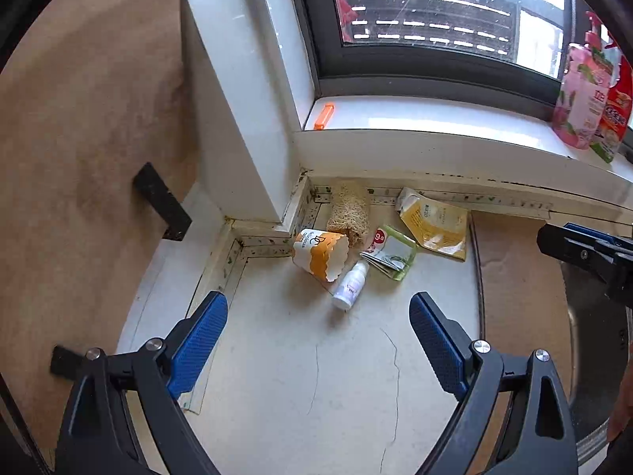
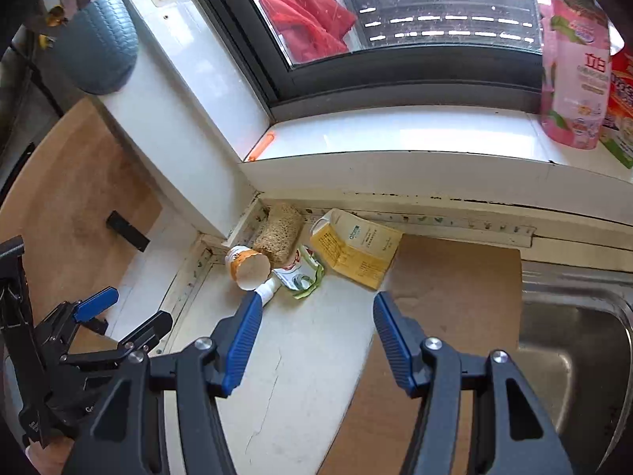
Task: Collect trash
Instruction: 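Grasp the orange cake cup with the left tool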
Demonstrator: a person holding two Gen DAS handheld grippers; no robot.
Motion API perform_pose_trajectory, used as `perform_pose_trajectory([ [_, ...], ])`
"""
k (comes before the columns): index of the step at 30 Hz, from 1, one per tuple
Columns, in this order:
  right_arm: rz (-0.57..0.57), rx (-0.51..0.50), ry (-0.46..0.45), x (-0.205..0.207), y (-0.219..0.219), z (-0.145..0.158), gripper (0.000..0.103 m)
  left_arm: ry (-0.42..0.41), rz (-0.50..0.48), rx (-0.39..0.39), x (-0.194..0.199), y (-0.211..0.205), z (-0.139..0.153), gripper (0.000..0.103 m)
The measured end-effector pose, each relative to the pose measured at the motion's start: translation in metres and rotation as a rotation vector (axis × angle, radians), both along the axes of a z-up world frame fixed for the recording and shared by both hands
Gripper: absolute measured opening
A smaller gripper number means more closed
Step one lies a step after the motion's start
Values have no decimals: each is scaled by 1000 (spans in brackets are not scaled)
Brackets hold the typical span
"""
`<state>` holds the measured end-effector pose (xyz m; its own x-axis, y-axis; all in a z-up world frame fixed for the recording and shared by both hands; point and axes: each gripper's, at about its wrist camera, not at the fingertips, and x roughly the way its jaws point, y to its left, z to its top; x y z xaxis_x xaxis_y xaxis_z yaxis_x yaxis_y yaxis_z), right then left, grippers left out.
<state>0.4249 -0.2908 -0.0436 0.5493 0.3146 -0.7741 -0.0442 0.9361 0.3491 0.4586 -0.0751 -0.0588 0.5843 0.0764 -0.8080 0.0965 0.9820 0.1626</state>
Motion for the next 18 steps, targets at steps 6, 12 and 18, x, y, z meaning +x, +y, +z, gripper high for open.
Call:
perform_pose_trajectory([
  [6, 32, -49, 40, 60, 12, -50, 59, 75, 61, -34, 63, 11, -51, 92],
  [12, 45, -90, 61, 93, 28, -87, 59, 152, 123, -138, 97, 26, -88, 92],
  [18, 60, -125, 52, 112, 42, -106, 59, 176, 147, -138, 116, 31, -111, 92],
])
